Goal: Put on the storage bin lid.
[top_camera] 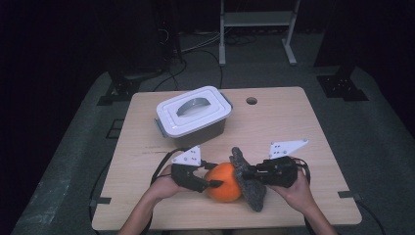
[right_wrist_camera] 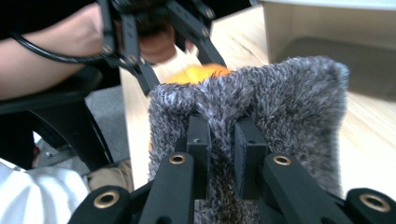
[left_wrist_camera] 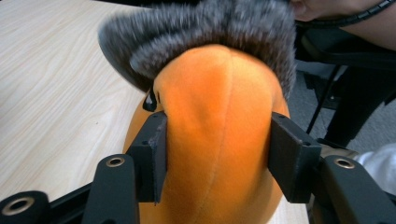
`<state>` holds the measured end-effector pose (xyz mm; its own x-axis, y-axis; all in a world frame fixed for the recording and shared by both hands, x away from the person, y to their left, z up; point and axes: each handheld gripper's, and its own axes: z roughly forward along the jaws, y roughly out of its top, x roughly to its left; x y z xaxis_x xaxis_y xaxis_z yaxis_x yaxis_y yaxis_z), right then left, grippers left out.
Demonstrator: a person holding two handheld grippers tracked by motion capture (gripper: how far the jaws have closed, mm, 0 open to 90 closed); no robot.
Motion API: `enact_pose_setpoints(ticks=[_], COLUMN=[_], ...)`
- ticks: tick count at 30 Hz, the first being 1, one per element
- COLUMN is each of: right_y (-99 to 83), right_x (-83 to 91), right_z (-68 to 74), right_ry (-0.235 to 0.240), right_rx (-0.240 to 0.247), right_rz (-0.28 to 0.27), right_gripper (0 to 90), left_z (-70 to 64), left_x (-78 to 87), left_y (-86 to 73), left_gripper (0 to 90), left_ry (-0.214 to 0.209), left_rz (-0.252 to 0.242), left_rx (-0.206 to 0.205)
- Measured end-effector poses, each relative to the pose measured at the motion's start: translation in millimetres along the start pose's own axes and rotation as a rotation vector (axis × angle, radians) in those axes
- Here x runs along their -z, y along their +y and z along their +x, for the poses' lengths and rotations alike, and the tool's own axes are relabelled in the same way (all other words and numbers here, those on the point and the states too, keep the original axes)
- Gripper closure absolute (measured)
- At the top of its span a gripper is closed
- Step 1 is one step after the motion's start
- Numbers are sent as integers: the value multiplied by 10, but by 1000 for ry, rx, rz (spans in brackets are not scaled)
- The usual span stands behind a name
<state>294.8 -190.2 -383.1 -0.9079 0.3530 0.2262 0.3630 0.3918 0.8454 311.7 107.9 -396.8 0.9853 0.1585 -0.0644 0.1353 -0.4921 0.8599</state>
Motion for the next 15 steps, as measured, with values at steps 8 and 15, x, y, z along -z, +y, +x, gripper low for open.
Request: enact_pose_setpoints(ticks=[8, 15], right_y=[-79, -133], right_x=[-49, -55], right_z=[-87, -155], right_ry=[24, 48], right_rx=[-30, -64], right_rz=[19, 21], right_gripper=[782, 782], left_z=[39, 46], left_x=[-77, -81], left_y=[-66, -120], left_gripper=[196, 337], left_ry=[-36, -50], left_rz=[10, -11], left_rx=[38, 35])
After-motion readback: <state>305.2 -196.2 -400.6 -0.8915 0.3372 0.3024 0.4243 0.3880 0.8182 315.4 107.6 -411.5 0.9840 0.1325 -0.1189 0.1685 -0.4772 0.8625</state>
